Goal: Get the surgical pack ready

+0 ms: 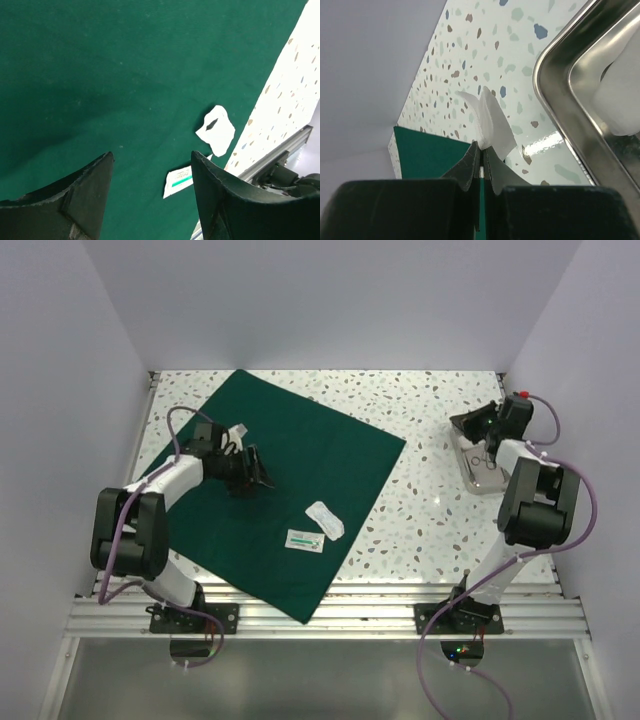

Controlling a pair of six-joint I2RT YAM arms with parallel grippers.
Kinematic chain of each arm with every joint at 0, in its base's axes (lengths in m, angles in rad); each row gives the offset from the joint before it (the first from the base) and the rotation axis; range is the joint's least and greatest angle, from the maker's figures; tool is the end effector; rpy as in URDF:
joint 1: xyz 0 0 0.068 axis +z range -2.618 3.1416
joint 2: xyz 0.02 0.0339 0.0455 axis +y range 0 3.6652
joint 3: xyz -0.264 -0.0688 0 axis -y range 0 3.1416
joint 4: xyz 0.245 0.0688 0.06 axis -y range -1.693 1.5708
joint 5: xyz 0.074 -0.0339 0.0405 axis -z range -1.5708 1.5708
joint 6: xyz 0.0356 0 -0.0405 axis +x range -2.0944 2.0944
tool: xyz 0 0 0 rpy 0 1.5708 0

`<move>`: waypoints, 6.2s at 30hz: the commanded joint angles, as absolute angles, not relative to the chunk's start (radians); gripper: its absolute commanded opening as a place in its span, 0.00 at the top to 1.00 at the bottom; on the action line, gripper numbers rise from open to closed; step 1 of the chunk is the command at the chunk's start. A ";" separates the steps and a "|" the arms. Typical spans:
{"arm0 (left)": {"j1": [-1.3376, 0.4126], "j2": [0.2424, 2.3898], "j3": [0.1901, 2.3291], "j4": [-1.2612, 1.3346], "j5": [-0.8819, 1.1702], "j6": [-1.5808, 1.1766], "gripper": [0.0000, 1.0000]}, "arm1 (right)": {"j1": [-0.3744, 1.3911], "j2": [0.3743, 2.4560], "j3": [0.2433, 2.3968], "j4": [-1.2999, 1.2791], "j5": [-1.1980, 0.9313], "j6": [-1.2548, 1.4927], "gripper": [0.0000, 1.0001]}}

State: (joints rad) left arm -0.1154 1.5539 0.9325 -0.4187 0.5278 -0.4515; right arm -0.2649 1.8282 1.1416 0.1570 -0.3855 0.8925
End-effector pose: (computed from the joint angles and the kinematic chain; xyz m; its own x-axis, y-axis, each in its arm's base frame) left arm 0.2986 -0.0527 0.1933 -0.9248 -0.2723 -0.2659 -0.0565 0.7891 -0.6117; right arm 0.3964 -0.0937 0.2058 -0.3609 0.8455 -0.3936 0.3353 0.5115 0.7912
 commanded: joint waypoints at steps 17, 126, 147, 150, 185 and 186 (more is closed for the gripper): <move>-0.066 1.813 1.190 -0.414 0.664 -0.414 0.35 | -0.443 1.939 1.094 0.173 -0.341 0.838 1.00; -0.416 1.905 1.037 -0.264 0.667 -0.735 0.70 | 0.328 1.508 1.091 -0.551 -0.598 0.341 0.42; -0.417 1.626 1.132 -0.241 0.801 -0.601 1.00 | 0.333 1.594 1.134 -0.436 -0.939 0.334 0.40; -0.417 1.582 1.124 -0.224 0.854 -0.607 1.00 | 0.344 1.589 1.123 -0.387 -0.974 0.339 0.36; -0.396 1.549 1.058 0.169 1.069 -0.890 1.00 | 0.440 1.586 1.075 -0.184 -1.121 0.402 0.51; -0.396 1.554 1.063 0.172 1.074 -0.891 1.00 | 0.439 1.591 1.081 -0.186 -1.121 0.402 0.56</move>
State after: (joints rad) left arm -0.4042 1.5333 1.0573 0.0643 1.0458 -0.8402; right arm 0.4385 1.5925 1.0775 -0.2066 -1.1027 0.3988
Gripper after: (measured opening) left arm 0.005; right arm 0.481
